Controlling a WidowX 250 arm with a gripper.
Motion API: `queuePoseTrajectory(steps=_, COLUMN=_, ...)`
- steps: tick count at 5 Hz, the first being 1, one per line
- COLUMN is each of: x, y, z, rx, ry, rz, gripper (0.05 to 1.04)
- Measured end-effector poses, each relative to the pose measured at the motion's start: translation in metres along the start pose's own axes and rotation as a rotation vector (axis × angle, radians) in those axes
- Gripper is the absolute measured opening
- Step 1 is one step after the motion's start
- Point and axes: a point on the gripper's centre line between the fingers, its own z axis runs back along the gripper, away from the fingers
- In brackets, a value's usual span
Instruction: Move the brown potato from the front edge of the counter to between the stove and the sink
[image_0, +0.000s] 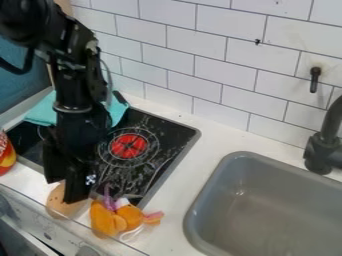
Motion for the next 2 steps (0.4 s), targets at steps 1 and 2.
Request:
queuePoseTrajectory(steps=1, x=0.0034, y=0.0012, z=-0.0117, rx=0.006, ry=0.032, rz=0.019, gripper=1.000)
queuePoseTrajectory(steps=2, x=0.0009, y=0.0029, z=-0.0151, rx=0.014, ry=0.064, rz=0.038, gripper=0.961)
